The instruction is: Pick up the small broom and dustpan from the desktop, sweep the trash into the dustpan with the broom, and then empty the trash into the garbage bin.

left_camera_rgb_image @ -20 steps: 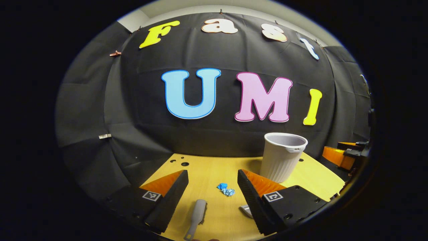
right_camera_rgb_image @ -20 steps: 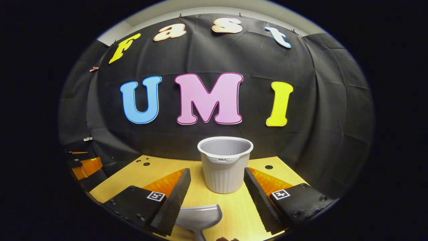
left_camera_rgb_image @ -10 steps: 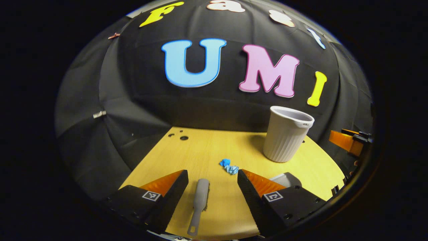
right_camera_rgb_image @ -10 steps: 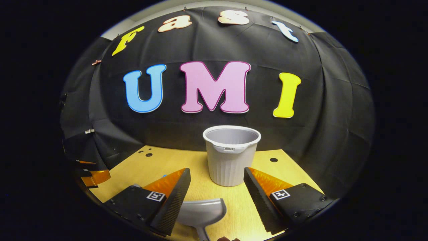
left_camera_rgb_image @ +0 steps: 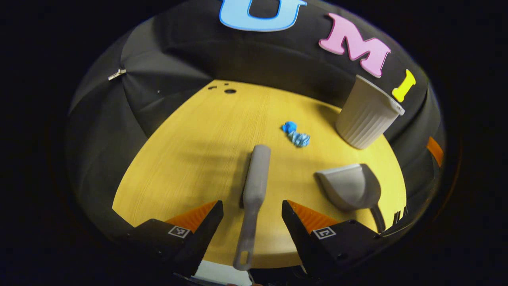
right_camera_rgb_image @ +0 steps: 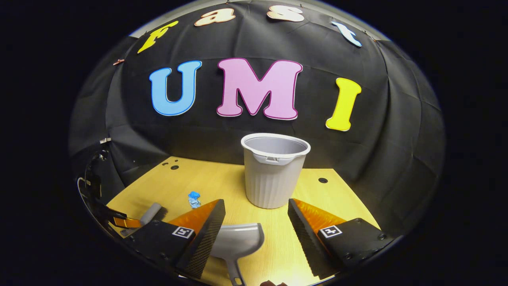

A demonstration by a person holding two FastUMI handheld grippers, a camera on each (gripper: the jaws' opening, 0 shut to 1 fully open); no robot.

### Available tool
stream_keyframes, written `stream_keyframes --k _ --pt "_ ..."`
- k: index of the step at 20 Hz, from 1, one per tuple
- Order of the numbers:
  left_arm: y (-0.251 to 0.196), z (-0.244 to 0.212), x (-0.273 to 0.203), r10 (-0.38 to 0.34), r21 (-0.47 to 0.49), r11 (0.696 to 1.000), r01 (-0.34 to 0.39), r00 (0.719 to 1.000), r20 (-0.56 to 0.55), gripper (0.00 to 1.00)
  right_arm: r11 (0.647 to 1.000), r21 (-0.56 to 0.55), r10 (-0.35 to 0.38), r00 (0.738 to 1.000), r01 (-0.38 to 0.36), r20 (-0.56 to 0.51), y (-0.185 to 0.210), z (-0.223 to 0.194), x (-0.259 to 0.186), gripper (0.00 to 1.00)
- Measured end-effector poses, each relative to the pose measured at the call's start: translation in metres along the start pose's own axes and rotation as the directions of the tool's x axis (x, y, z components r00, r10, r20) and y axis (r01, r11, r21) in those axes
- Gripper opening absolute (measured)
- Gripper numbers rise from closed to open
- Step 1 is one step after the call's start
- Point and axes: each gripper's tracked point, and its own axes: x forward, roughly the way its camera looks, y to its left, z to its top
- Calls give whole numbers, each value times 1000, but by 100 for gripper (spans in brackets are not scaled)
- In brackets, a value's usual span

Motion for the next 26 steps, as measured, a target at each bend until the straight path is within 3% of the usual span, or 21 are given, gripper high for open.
stream_keyframes --k 4,8,11,14,15,17,20,21,24,26 --pt "3 -18 15 -15 58 998 22 993 -119 96 999 -4 -37 998 36 -48 -8 -19 -9 98" --pt "10 -31 35 36 145 989 0 969 -245 96 998 21 -50 989 54 -141 -8 -47 -12 98" --pt "18 -29 47 96 237 971 -29 957 -275 95 997 22 -63 978 68 -198 -7 -64 -17 98" --pt "12 -35 56 109 263 965 -20 937 -331 94 997 17 -67 967 73 -246 0 -79 -18 98" --pt "6 -32 58 95 241 970 -11 936 -338 88 997 39 -55 959 68 -277 6 -87 -18 98" --pt "0 -34 61 79 221 975 3 930 -360 67 996 66 -35 948 59 -317 15 -97 -17 98" --pt "0 -32 61 73 206 979 3 930 -361 49 994 96 -15 919 58 -394 22 -114 -17 98" --pt "2 -35 61 71 200 980 3 929 -363 33 992 114 -1 908 54 -418 24 -119 -16 98" --pt "0 -33 62 46 165 986 10 943 -330 29 989 143 45 869 30 -493 32 -134 -16 98" --pt "-5 -33 60 -22 135 989 67 951 -307 26 989 151 79 831 6 -550 38 -145 -19 97"
